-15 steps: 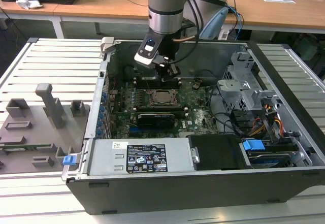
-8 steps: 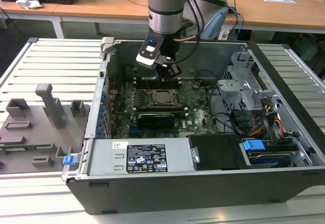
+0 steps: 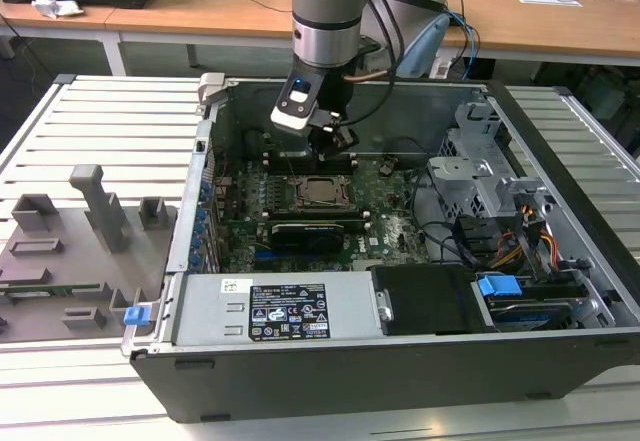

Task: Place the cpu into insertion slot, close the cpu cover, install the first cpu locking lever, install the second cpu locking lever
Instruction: 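Install the first cpu locking lever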

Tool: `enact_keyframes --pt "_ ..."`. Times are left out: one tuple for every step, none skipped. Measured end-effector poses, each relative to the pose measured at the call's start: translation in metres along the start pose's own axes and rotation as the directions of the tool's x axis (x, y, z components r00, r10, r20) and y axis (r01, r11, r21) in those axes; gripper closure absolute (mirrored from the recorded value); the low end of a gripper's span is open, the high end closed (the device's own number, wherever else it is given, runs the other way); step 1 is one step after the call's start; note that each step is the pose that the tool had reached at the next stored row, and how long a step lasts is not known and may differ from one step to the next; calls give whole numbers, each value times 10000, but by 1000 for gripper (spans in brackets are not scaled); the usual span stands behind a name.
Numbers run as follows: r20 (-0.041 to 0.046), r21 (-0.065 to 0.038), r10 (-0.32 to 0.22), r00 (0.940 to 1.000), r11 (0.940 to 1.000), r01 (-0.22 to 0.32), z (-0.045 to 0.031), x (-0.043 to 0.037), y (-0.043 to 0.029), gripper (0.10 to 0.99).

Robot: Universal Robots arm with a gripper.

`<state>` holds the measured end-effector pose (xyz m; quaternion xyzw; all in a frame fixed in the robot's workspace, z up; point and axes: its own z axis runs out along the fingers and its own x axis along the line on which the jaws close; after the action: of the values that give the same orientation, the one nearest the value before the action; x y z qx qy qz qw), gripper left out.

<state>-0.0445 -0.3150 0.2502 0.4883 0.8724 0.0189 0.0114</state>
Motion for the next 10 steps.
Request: enact_keyframes --pt "-4 0 -79 10000 10000 79 0 0 0 980" --pt "-6 0 -120 9999 9999 120 0 0 0 980" --pt "-8 0 -178 9998 9998 178 0 0 0 980" --pt "-10 0 -223 9998 9998 223 0 0 0 980" --pt "-12 0 -267 9996 9996 267 0 0 0 980" --pt "-14 -1 -309 9995 9995 309 0 0 0 980" --pt "-16 0 -357 9994 9994 357 0 0 0 980" --pt "-18 -1 -414 9991 9991 414 0 0 0 980" --pt "-21 -1 -456 9990 9990 456 0 0 0 980" --pt "-24 -2 -540 9985 9985 540 0 0 0 980"
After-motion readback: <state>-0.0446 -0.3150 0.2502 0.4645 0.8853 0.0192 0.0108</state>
